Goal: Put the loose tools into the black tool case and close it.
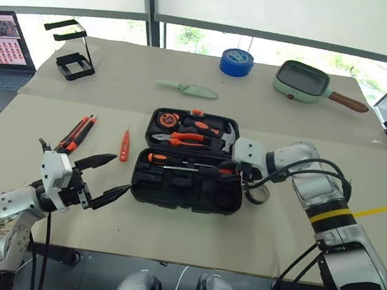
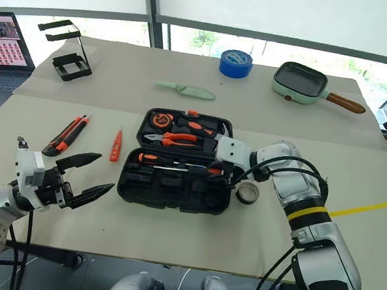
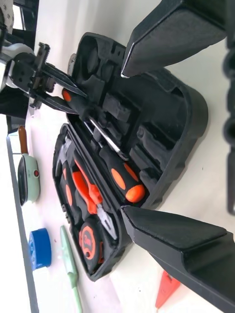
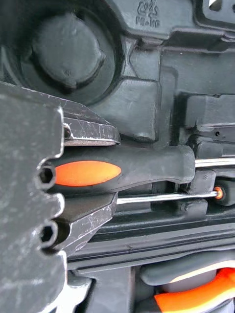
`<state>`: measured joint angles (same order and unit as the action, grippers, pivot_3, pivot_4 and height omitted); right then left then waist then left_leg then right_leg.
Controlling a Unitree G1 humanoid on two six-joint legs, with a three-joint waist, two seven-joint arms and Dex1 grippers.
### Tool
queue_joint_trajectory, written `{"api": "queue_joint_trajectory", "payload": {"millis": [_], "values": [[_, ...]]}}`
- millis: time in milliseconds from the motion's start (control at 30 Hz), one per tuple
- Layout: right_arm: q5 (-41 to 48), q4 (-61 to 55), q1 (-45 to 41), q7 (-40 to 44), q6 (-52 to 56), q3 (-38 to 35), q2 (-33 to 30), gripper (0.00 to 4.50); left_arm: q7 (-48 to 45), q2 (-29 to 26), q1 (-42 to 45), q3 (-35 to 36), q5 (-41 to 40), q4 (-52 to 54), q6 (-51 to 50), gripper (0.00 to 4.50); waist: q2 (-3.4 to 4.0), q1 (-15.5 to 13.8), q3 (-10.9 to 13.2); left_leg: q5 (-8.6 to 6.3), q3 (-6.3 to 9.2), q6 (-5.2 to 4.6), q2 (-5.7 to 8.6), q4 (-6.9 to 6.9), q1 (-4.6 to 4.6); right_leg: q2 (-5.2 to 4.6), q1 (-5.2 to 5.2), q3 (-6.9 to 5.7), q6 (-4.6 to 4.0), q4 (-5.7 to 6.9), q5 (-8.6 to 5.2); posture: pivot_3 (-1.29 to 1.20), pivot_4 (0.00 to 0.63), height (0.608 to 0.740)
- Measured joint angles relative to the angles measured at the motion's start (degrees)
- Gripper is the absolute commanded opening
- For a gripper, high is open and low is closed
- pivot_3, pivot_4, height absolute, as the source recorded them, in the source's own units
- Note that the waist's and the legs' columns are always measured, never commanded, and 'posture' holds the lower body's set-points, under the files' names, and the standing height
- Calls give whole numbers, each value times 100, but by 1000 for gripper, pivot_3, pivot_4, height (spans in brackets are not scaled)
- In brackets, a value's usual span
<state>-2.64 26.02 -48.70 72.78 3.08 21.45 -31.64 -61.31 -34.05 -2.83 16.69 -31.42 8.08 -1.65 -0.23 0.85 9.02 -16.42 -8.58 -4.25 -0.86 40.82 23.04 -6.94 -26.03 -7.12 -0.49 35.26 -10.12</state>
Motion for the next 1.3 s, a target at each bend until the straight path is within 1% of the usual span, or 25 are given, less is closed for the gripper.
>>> {"api": "queue_joint_trajectory", "payload": {"millis": [33, 100, 133, 167, 200, 233, 300, 367, 433, 500, 533, 567, 600, 633, 733, 767, 800, 833, 933, 967, 1067, 1167, 1300], "values": [[-30, 48, -9, -19, 2, 2, 27, 1042, 3, 0, 0, 0, 1, 0, 4, 4500, 0, 2, 0, 0, 0, 0, 0, 0, 0, 0, 0, 0, 0, 0, 0, 0, 150, 740], [-53, 115, -25, -32, 10, -4, 83, 2049, 9, 0, -1, -1, 43, 0, 32, 4500, 0, 5, 0, 0, 0, 1, 0, 0, 0, 1, 0, 0, -1, 1, 0, 0, 150, 740], [-54, 121, -40, -35, 26, -7, 83, 2229, 8, 0, 1, -3, 83, 0, 62, 4500, 0, 5, 0, 1, 0, 2, 0, 0, 0, 1, 0, 0, -1, 1, 0, 0, 150, 740], [-59, 134, -68, -23, 14, -8, 75, 2596, 12, 0, 14, -4, 110, -6, 101, 4500, 0, 3, 0, 1, 0, 2, 0, 0, -1, 1, 0, 0, -1, 1, 0, 0, 150, 740], [-63, 179, -106, -27, -47, -12, 74, 2853, 31, 0, 65, -4, 111, -21, 149, 4500, 0, 0, 0, 1, 0, 3, 0, 0, 0, 1, 0, -2, -1, 2, 0, 0, 150, 740], [-62, 202, -132, -18, -88, -13, 74, 3273, 45, 0, 101, -3, 111, -26, 160, 4500, 0, -2, 0, 1, 0, 3, 0, 0, 0, 0, -1, -1, -1, 1, 0, 0, 150, 740], [16, 229, -184, 87, -191, -125, 70, 3947, 61, -18, 146, -2, 113, -30, 166, 4500, 0, 3, 0, 1, -1, 3, 0, 0, 0, 0, -1, 1, -1, 1, 0, 0, 150, 740], [285, 225, -207, 381, -191, -249, 39, 3947, 71, -37, 142, -1, 115, -32, 166, 4500, 0, 7, 0, 1, -1, 2, -1, -1, -1, 3, 0, 1, -2, -1, 0, 0, 150, 740], [625, 204, -198, 871, -295, -344, -23, 3947, 118, -39, 114, 1, 115, -29, 165, 4500, 0, 7, 1, 2, -1, 1, -1, -1, 0, 3, -1, 0, -2, 0, 1, 0, 150, 740], [882, 208, -196, 1098, -484, -537, -10, 3947, 150, -38, 77, -1, 119, -29, 164, 4500, 0, 7, 1, 2, -1, 1, -1, 0, 0, 3, 0, 0, -2, 1, 1, 0, 150, 740], [1201, 218, -195, 1314, -519, -734, 41, 3947, 191, -38, 76, -9, 175, -27, 164, 4500, 0, 6, 1, 2, -1, 1, -1, 0, -1, 3, 0, 0, -2, 1, 1, 0, 150, 740], [1353, 221, -195, 1358, -512, -846, 102, 3947, 213, -36, 76, -19, 205, -26, 164, 4500, 0, 5, 1, 2, -1, 1, -1, 0, -4, 4, 2, 0, -2, 1, 1, 0, 150, 740], [1486, 237, -190, 1339, -500, -944, 188, 3439, 233, -32, 76, -43, 217, -25, 164, 4500, 0, 6, 0, 1, -1, 2, -1, 0, -6, 3, 4, 1, -3, 2, 2, 0, 150, 740], [1536, 252, -169, 1313, -500, -1023, 284, 3307, 244, -27, 77, -78, 226, -25, 164, 4500, 0, 8, 0, 1, -1, 2, -1, -1, -8, 2, 5, 1, -3, 2, 2, 0, 150, 740], [1499, 353, 13, 1066, -606, -1047, 579, 2287, 303, -9, 77, -195, 249, -11, 164, 4500, 0, 7, 0, 1, -1, 3, -2, -1, -9, 0, 4, 3, -4, 9, 2, 0, 150, 740], [1424, 449, 92, 951, -679, -1004, 672, 1970, 332, -7, 76, -210, 264, -6, 161, 4500, 0, 8, 0, 1, -2, 3, -1, -1, -7, -1, -1, 4, -4, 12, 2, 0, 150, 740], [1302, 551, 125, 785, -735, -977, 759, 1555, 361, -9, 56, -210, 276, 8, 144, 4500, 0, 9, 0, 1, -4, 3, 0, -1, -7, -2, -2, 5, -4, 15, 2, 0, 150, 740], [1203, 650, 143, 612, -815, -952, 850, 1294, 386, -14, 29, -215, 282, 27, 122, 4500, 0, 11, 0, 1, -5, 3, 0, 0, -8, -2, -3, 6, -5, 20, 2, 0, 150, 740], [868, 1013, 182, 107, -1180, -855, 1142, 157, 371, -93, -55, -276, 281, 135, -16, 4500, 0, 22, 0, 2, -10, 5, 0, 0, -8, -2, -9, 8, -9, 32, -1, 0, 150, 740], [815, 1087, 183, 23, -1276, -853, 1190, 60, 347, -140, -62, -296, 281, 141, -37, 4500, 0, 24, 0, 3, -11, 7, 0, 0, -8, -2, -11, 8, -11, 37, -3, 0, 150, 740], [595, 1388, 178, -197, -1497, -790, 1285, 60, 225, -334, -17, -333, 281, 152, -149, 4500, 1, 12, 1, 5, -12, 14, 0, 0, -12, -2, -10, 7, -16, 46, -8, 0, 150, 740], [500, 1571, 85, -263, -1656, -716, 1325, 60, 221, -386, 127, -334, 279, 153, -223, 4500, 1, 26, 0, 7, -13, 18, 0, -1, -23, -2, -5, 11, -17, 50, -9, 0, 150, 740], [421, 1599, 36, -275, -1643, -635, 1377, 60, 163, -451, -97, -339, 323, 184, -222, 4500, 0, 51, -2, 11, -13, 24, -1, -6, -31, -2, -5, 13, -25, 59, -14, 0, 150, 740]]}}
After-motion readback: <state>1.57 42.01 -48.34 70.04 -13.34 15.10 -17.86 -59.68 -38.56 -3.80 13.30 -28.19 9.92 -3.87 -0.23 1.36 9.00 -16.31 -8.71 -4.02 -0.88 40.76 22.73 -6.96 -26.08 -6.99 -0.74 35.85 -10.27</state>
